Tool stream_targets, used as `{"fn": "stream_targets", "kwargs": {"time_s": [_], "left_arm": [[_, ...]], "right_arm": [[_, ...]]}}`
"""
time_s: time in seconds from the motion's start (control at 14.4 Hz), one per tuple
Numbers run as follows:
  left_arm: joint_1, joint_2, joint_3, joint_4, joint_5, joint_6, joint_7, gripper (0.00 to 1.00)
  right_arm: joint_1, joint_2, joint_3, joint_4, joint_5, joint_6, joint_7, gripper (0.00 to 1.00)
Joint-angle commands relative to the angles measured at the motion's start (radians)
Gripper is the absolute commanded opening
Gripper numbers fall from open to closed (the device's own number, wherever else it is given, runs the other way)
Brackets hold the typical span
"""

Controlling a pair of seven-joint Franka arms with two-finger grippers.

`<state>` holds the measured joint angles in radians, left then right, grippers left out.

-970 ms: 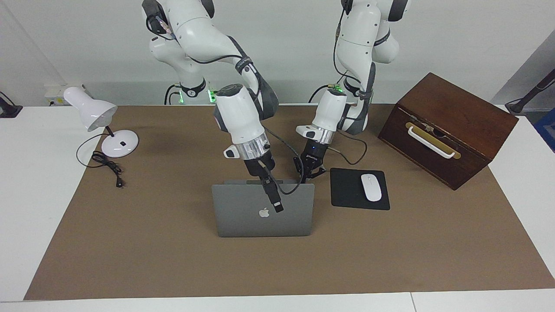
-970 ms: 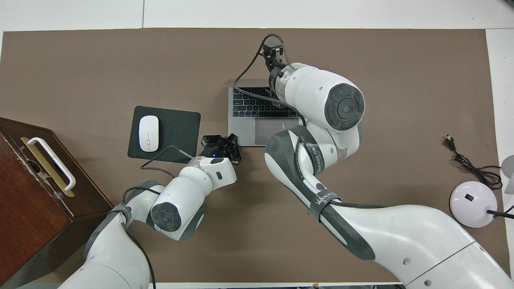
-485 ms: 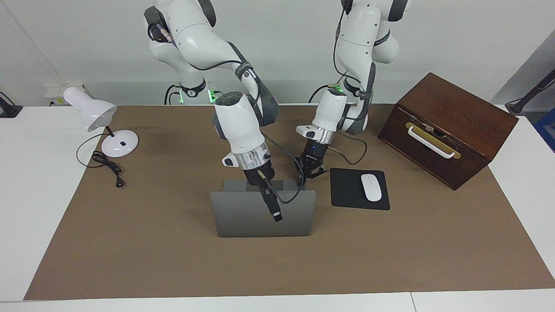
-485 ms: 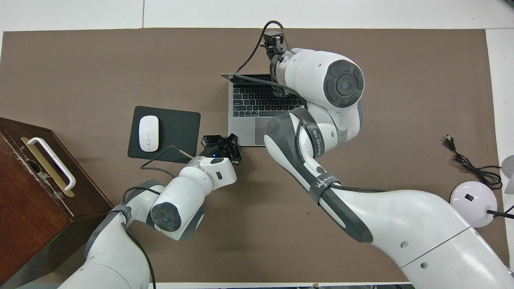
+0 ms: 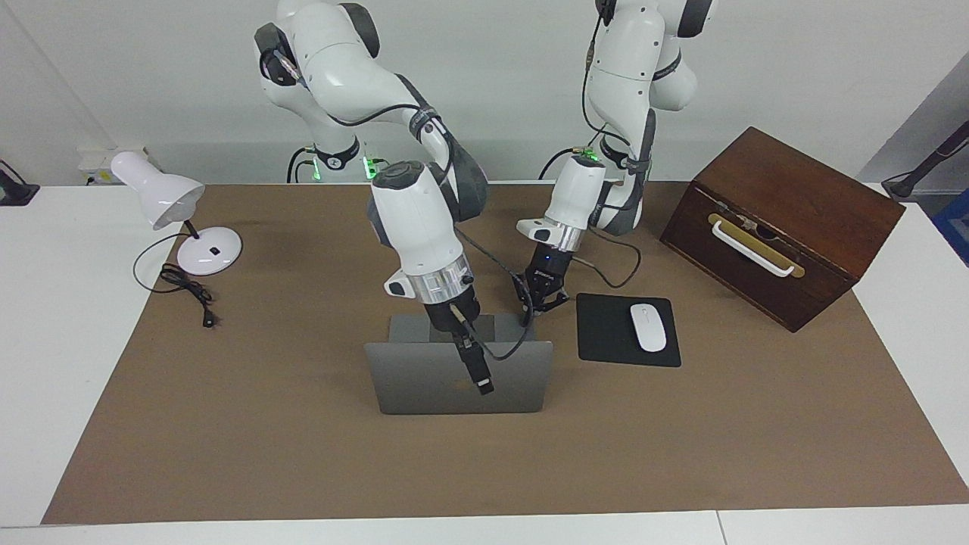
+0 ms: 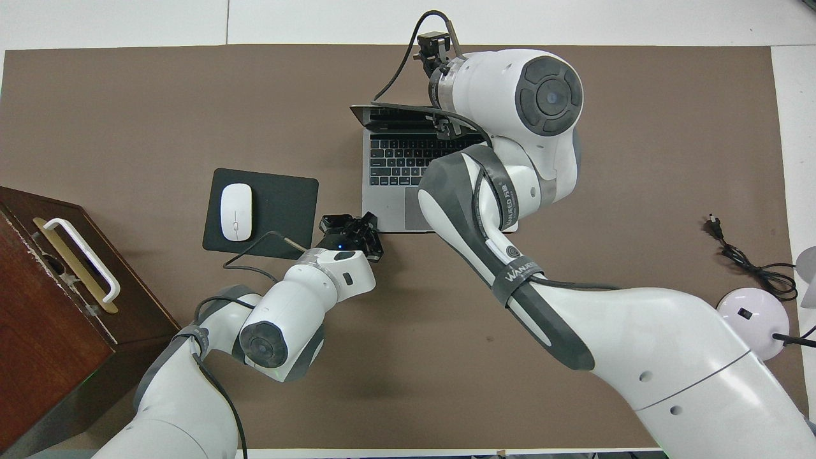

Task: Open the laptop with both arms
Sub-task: 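Push the lid farther open with the right gripper, away from the robot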

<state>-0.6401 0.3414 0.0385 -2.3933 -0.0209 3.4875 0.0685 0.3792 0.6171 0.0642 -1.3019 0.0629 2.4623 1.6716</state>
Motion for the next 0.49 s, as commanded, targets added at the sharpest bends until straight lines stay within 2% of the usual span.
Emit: {"fn": "stream_targets", "kwargs": {"time_s": [0.0, 0.28, 0.42], "left_arm": [[0.002, 0.041, 0.003, 0.025, 0.002, 0.016, 0.007, 0.0], [0.002, 0.041, 0.003, 0.025, 0.002, 0.016, 0.007, 0.0], [0.002, 0.041, 0.003, 0.025, 0.002, 0.016, 0.007, 0.0]], "right_arm": [[-0.032, 0.046, 0.009, 0.114, 0.006, -0.077, -0.064, 0.97], [-0.065, 0.043, 0.017, 0.184, 0.014, -0.212, -0.114, 0.97], [-0.075, 0.041, 0.017, 0.188, 0.015, -0.224, -0.124, 0.97]]}}
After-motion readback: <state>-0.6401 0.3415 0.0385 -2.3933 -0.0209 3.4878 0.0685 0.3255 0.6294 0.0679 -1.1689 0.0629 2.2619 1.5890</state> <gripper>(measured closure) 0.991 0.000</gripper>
